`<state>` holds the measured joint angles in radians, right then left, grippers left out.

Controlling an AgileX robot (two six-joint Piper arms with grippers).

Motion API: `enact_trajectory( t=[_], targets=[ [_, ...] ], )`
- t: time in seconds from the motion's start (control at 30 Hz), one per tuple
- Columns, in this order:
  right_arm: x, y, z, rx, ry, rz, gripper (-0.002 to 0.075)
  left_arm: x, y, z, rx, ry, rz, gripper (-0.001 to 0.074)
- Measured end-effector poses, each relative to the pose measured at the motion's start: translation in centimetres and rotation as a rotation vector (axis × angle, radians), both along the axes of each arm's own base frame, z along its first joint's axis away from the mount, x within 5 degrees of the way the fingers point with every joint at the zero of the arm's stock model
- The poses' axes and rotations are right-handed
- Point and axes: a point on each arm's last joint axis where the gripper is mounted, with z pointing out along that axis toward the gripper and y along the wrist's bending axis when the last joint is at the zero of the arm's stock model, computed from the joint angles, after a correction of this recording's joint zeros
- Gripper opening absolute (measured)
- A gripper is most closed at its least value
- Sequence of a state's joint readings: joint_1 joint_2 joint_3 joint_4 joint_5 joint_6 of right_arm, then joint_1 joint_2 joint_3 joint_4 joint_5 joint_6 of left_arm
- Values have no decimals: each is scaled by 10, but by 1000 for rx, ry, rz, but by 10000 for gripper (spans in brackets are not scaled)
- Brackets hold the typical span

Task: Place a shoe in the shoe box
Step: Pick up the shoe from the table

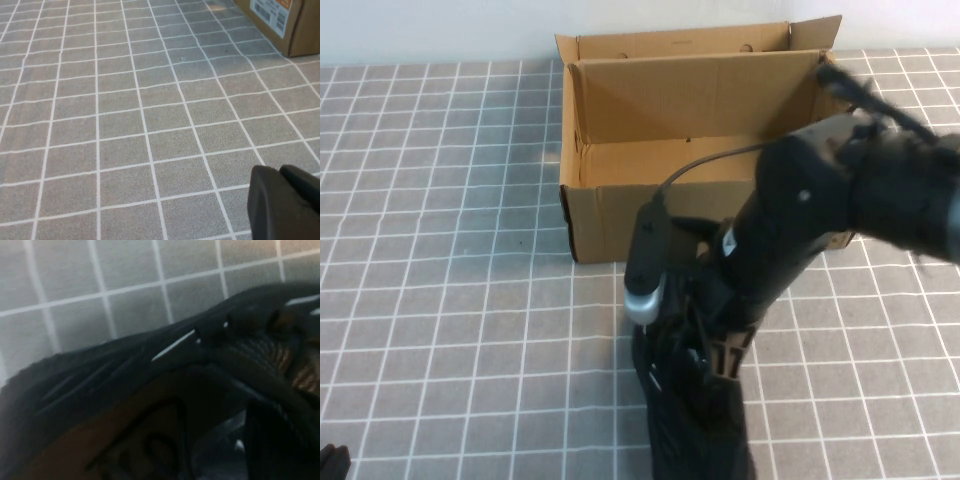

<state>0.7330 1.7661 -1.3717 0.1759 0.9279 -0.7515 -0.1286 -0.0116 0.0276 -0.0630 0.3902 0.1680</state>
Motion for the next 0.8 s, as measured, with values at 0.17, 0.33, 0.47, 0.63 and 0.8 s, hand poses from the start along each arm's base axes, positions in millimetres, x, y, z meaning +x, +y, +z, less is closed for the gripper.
enact_trajectory(
  t=[0.17, 0.33, 0.47, 0.63, 0.8],
  targets=[
    [-23, -19, 50, 55, -30, -27, 1, 0, 0, 0, 0, 0, 0, -1],
    [-49, -41, 104, 143, -94, -49, 1, 0, 0, 0, 0, 0, 0, -1],
    [-62, -53, 147, 219, -162, -53, 1, 0, 0, 0, 0, 0, 0, -1],
    [-67, -58, 177, 258, -210, -40, 1, 0, 0, 0, 0, 0, 0, -1],
    [-65, -58, 182, 245, -237, -41, 1, 0, 0, 0, 0, 0, 0, -1]
  ],
)
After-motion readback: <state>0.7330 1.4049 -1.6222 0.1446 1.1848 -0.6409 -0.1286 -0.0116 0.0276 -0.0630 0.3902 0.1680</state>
